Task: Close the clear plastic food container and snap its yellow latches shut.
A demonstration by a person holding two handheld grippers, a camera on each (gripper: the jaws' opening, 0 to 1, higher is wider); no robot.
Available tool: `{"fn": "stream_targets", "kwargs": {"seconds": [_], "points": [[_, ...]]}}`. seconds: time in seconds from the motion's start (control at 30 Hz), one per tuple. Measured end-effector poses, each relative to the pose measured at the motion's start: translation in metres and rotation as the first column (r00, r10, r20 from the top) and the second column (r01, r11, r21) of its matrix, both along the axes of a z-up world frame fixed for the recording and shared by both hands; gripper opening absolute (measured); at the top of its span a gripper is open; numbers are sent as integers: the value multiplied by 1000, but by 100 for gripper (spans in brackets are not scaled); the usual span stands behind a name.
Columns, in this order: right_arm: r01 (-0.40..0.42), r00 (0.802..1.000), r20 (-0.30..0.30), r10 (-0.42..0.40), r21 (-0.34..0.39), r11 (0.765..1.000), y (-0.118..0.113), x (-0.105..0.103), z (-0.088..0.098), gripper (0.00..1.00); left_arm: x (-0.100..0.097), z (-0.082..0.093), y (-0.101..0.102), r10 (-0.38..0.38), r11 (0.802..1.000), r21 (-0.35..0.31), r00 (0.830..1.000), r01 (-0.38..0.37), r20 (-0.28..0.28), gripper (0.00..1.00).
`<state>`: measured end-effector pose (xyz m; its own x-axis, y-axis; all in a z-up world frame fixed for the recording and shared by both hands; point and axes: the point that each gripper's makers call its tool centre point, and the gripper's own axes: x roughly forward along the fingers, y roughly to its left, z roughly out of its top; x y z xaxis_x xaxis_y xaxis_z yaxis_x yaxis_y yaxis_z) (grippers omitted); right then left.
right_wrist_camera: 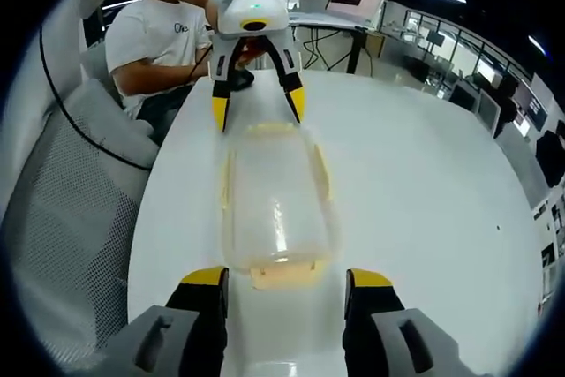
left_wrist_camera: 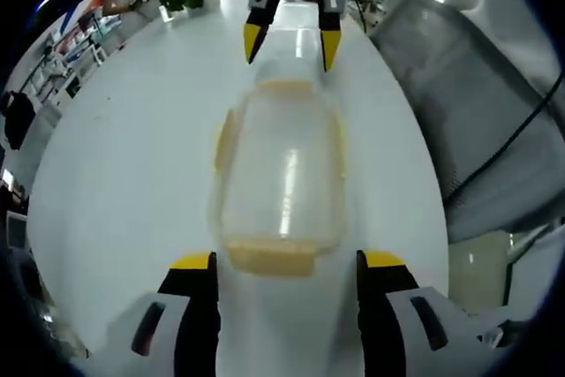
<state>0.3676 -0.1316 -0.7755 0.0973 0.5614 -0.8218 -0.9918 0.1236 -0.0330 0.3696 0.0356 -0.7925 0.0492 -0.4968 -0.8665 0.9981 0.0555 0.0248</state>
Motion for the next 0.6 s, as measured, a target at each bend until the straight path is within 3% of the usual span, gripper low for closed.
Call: {"fn": "stream_targets", "kwargs": {"seconds": [0.6], "points": [[-41, 999, -11, 41, -29, 999, 1, 0, -9, 47, 6, -7, -1, -11, 1000, -1, 1000, 11, -7, 51]]}}
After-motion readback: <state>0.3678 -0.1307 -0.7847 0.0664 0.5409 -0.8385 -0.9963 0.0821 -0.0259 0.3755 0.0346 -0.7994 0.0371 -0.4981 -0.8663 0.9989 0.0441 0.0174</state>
